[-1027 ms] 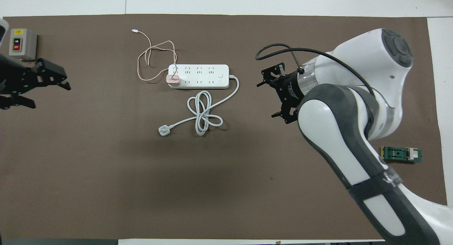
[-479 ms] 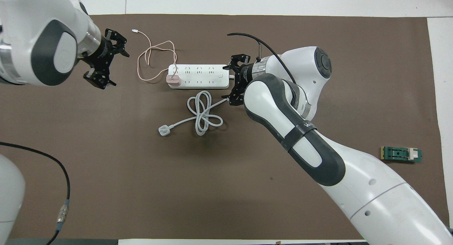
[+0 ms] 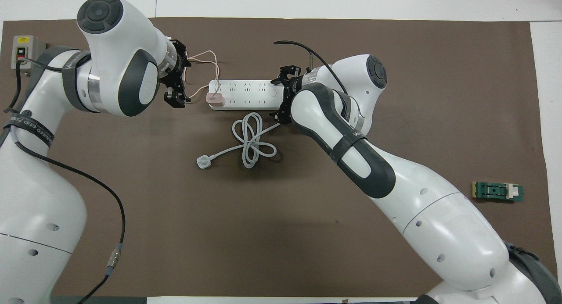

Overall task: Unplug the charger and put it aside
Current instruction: 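Hold the strip with the right gripper while the left gripper grasps the charger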

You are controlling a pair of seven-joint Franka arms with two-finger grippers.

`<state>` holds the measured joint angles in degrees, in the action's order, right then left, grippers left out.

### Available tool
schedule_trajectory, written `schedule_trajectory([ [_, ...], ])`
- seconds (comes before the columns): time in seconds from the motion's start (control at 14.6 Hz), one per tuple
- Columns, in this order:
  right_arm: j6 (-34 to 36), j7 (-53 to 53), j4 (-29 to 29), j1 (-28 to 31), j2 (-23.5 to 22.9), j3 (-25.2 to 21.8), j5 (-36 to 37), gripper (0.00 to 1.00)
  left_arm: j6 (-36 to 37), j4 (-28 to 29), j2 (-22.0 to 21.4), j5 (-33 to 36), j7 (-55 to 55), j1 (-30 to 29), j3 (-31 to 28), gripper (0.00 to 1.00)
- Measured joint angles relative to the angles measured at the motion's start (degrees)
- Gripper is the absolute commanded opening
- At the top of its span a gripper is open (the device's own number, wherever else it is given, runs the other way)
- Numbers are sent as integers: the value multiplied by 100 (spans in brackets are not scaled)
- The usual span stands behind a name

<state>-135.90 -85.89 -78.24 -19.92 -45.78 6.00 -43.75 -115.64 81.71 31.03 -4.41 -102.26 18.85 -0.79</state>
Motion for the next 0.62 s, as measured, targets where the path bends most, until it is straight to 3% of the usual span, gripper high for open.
schedule_trajectory([
  [0.14, 226, 0, 439, 5, -238, -52, 84, 100, -350, 356, -15, 1, -242, 178, -5, 100],
  [0.48, 287, 85, 581, -4, -412, -57, 103, 100, -1048, 1171, -167, 35, -390, 431, -8, 100],
  [0.55, 286, 136, 588, -2, -436, -57, 103, 90, -1058, 1218, -208, 37, -394, 455, -10, 100],
  [0.62, 286, 187, 590, 0, -456, -57, 103, 70, -1065, 1245, -243, 38, -400, 476, -11, 100],
])
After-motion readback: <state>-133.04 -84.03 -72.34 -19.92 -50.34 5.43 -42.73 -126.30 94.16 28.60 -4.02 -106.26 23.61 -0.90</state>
